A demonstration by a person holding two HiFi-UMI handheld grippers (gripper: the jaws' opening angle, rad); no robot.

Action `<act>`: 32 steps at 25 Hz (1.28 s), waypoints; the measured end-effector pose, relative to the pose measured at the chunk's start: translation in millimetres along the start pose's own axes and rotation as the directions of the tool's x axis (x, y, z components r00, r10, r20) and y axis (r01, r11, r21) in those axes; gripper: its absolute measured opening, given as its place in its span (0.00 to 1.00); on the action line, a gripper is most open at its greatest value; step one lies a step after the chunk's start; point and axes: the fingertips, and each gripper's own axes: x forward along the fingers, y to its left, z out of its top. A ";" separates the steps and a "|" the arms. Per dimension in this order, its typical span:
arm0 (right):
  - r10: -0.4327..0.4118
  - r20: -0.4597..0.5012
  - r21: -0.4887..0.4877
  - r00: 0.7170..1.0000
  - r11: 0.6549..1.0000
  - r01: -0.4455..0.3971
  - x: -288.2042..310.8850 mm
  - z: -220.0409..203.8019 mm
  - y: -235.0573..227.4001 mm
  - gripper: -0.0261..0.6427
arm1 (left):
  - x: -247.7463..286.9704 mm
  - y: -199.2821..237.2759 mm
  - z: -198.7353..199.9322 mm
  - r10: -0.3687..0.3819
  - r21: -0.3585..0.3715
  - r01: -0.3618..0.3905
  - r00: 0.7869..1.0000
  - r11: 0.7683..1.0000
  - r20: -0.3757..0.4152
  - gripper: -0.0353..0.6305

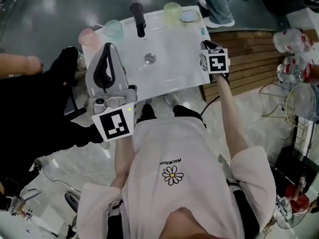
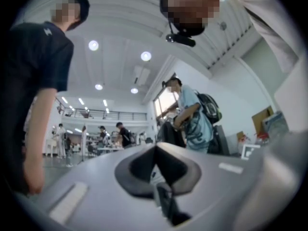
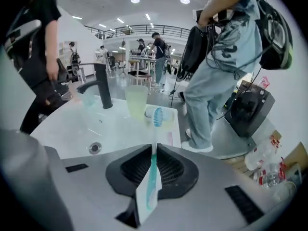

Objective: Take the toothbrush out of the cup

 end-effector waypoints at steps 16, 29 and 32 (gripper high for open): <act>-0.065 -0.225 -0.071 0.972 0.996 0.050 51.6 -37.6 -10.7 0.10 | -9.4 6.1 -9.7 0.022 0.024 -0.021 0.999 0.999 -0.025 0.06; -0.055 -0.049 -0.069 0.997 0.996 0.052 19.2 17.3 -12.4 0.16 | -4.0 -0.6 0.8 0.016 -0.005 -0.016 1.000 1.000 0.008 0.06; -0.049 0.058 -0.070 0.997 0.996 0.053 -3.3 53.7 -14.2 0.16 | -2.5 -2.5 7.2 0.016 -0.006 -0.016 1.000 1.000 0.026 0.06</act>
